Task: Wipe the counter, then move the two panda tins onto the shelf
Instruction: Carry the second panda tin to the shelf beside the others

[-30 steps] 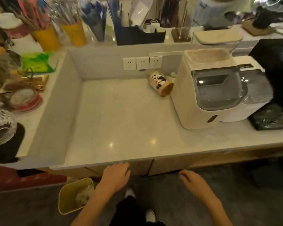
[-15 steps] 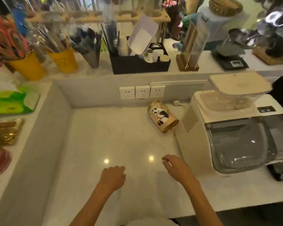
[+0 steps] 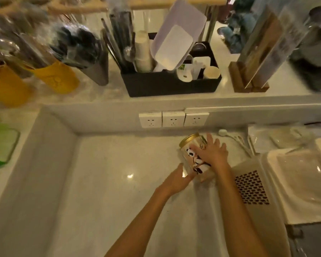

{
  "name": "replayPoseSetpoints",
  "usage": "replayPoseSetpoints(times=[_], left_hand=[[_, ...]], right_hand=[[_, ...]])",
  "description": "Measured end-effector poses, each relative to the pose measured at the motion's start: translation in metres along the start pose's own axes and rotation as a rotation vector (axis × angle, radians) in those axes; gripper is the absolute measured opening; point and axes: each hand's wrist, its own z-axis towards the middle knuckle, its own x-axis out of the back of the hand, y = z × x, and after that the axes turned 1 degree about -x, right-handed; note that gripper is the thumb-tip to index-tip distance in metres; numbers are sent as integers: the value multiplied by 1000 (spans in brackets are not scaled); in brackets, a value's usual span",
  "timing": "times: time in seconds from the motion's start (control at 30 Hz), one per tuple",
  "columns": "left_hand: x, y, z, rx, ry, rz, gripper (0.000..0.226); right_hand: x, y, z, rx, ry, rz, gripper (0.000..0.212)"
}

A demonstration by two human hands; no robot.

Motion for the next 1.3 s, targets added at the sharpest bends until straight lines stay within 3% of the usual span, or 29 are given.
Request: replayPoseSetpoints(times=[0.03, 0.13, 0.3, 0.53, 0.67, 0.9, 1.0, 1.13, 1.3], left_hand=[[-4, 2, 6, -60, -21, -120, 40], [-17, 4, 17, -109, -7, -320, 49], [-22, -8, 0, -82, 41, -486, 75], [12, -53, -125, 24, 115, -593, 116], [-1, -95, -207, 9, 214, -657, 112], [-88, -149, -334, 105, 589, -770, 111], [-128, -158, -374, 124, 695, -940, 110], [-190, -157, -424, 70, 902, -1090, 93], [-283, -158, -478, 133, 1183, -1317, 95]], right_hand=[[-2, 0, 8, -11, -47, 67, 103], [-6, 1, 16, -13, -114, 277, 106], [-13, -4, -14, -17, 14, 340, 95], [-45, -29, -121, 51, -158, 736, 106], [-89, -36, -190, 104, -305, 762, 104], [-152, -20, -293, 328, -708, 617, 85], [-163, -4, -327, 461, -890, 503, 70], [-182, 16, -362, 571, -1069, 282, 78], [-212, 36, -434, 657, -1267, 37, 76]])
